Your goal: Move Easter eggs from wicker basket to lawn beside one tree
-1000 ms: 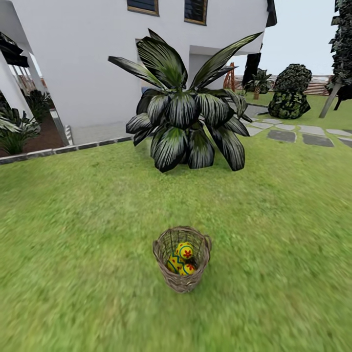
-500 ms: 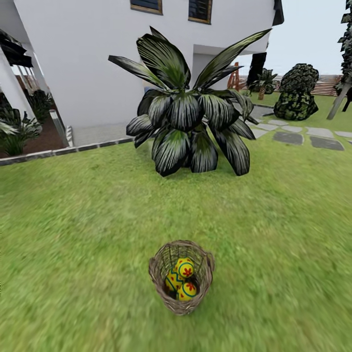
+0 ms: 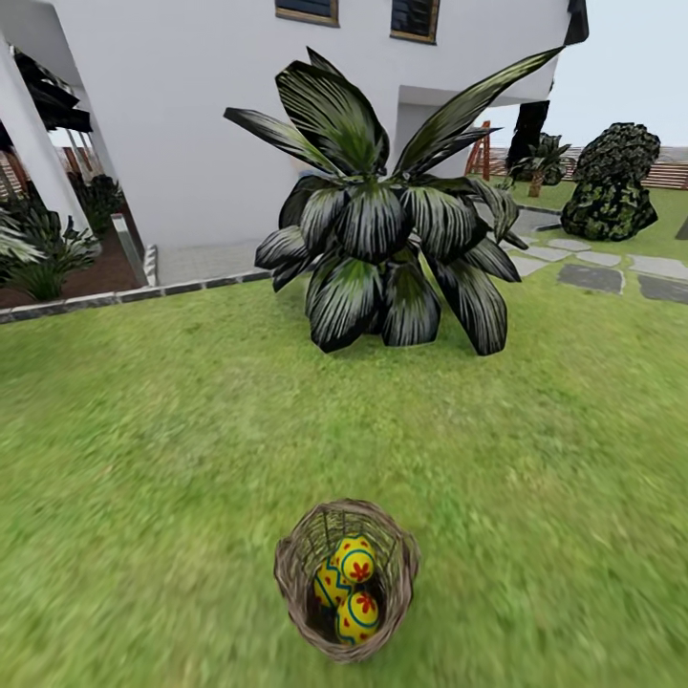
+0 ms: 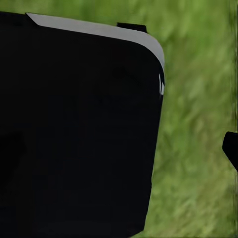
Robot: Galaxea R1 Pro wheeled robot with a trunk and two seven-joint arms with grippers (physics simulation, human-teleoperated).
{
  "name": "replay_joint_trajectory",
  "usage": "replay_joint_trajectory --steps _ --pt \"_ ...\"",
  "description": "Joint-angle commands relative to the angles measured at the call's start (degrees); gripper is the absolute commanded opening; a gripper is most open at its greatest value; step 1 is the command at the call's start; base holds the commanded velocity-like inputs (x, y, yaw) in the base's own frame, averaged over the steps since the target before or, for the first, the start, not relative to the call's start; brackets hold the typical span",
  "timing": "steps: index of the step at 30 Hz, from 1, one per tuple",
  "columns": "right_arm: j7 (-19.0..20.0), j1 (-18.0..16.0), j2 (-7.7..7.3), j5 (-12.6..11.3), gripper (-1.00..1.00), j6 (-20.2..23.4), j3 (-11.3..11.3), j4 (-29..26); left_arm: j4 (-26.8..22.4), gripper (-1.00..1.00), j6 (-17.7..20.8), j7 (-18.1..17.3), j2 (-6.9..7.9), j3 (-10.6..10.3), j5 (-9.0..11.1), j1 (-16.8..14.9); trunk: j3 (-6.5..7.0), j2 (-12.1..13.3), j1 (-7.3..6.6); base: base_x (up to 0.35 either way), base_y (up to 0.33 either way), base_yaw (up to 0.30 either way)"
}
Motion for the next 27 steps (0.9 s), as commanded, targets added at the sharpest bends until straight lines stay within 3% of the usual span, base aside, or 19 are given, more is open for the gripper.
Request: replay_joint_trajectory --steps 1,11,18,21,23,25,26,27 --pt "0.0 0.0 -0.06 0.4 1.00 -0.1 0.1 0.1 -0.1 1.00 -0.1 0.0 -0.03 0.4 -0.1 0.0 -0.04 0.0 0.03 0.291 -0.213 0.001" --pt "0.0 0.0 -0.18 0.9 1.00 -0.1 0.2 0.0 -0.1 1.00 -0.1 0.0 -0.04 0.4 0.1 0.0 -0.04 0.0 0.03 0.283 -0.214 0.000" --pt "0.0 0.0 -0.25 0.4 1.00 -0.1 -0.2 -0.4 -0.3 1.00 -0.1 0.0 -0.03 0.5 0.5 0.0 -0.04 0.0 0.03 0.044 -0.037 0.000" --pt "0.1 -0.1 -0.40 0.4 1.00 0.0 -0.3 -0.8 -1.0 1.00 0.0 0.0 -1.04 0.5 0.5 0.0 -0.04 0.0 0.03 0.002 -0.002 0.000" --pt "0.2 -0.3 -0.98 0.4 1.00 0.6 -0.4 -2.1 -3.0 1.00 0.5 0.3 -2.08 0.4 0.5 -0.4 -0.04 0.0 0.03 0.000 0.000 0.000" --pt "0.3 -1.2 -1.62 0.3 1.00 3.9 -0.4 -7.1 -9.9 1.00 3.1 1.7 -3.08 0.4 0.4 -1.3 -0.04 0.0 0.03 0.000 0.000 0.000" --pt "0.3 -1.6 -1.70 0.3 1.00 6.6 -0.4 -9.7 -12.6 1.00 5.5 2.5 -3.22 0.4 0.5 -1.8 -0.04 0.0 0.03 0.000 0.000 0.000" --pt "0.2 -2.3 -1.77 0.3 1.00 12.1 -0.4 -14.8 -16.6 1.00 10.2 3.7 -3.34 0.4 0.5 -2.8 -0.04 0.0 0.03 0.000 0.000 0.000"
